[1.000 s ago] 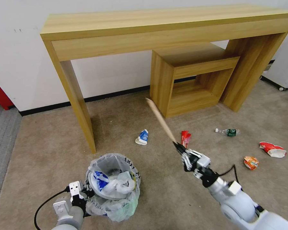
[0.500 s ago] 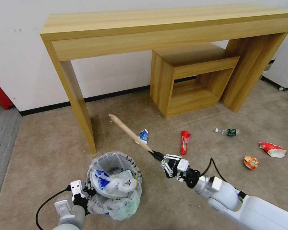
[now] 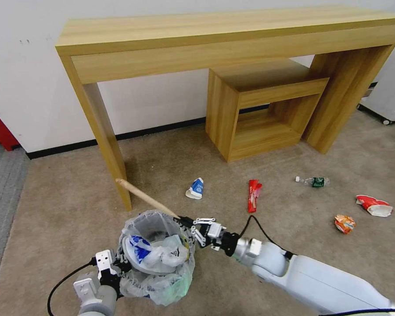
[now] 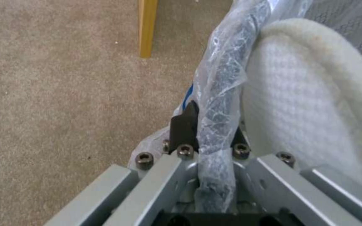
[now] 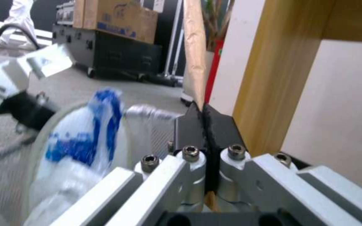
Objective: Pick up the trash bin and place the garbage on the floor into it.
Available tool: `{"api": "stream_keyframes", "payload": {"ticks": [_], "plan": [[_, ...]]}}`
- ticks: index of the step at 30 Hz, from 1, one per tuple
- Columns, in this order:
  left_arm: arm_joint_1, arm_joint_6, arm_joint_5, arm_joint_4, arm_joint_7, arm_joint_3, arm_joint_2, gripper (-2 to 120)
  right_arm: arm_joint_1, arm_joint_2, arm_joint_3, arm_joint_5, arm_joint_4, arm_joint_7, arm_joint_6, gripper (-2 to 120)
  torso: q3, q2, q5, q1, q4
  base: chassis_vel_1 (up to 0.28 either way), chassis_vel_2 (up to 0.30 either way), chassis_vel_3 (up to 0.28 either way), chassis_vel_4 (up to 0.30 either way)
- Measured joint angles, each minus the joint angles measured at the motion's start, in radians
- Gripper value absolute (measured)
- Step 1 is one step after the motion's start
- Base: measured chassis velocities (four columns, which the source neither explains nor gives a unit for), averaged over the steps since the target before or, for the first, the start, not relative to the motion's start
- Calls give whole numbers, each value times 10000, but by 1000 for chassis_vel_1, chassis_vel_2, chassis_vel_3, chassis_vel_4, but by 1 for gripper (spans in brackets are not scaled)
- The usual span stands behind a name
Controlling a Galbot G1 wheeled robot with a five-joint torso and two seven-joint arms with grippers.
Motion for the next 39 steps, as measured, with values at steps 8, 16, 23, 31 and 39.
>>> {"api": "stream_keyframes", "payload": {"ticks": [8,16,23,31,39], "plan": [[-77,0,-34,15,1,11,14,0,208,221,-432,-23,-543,-160,162,0,0,0,0,0,-1,0,0,0,0],[-106,1,-80,37,0,16,50,0,634,579,-878,18,-960,-185,184,0,-1,0,0,0,0,0,0,0,0],[-114,0,-141,13,-3,6,120,0,977,938,-1292,41,-1399,-139,151,0,0,0,0,-1,0,0,0,0,0],[-101,2,-259,-46,-13,-57,211,0,1337,1474,-1713,75,-1900,-139,143,0,0,-1,1,0,0,0,0,0,0],[-187,3,-378,2,-18,-74,303,0,1330,1440,-1714,74,-1916,-180,58,6,0,0,0,0,0,0,0,0,0]]}}
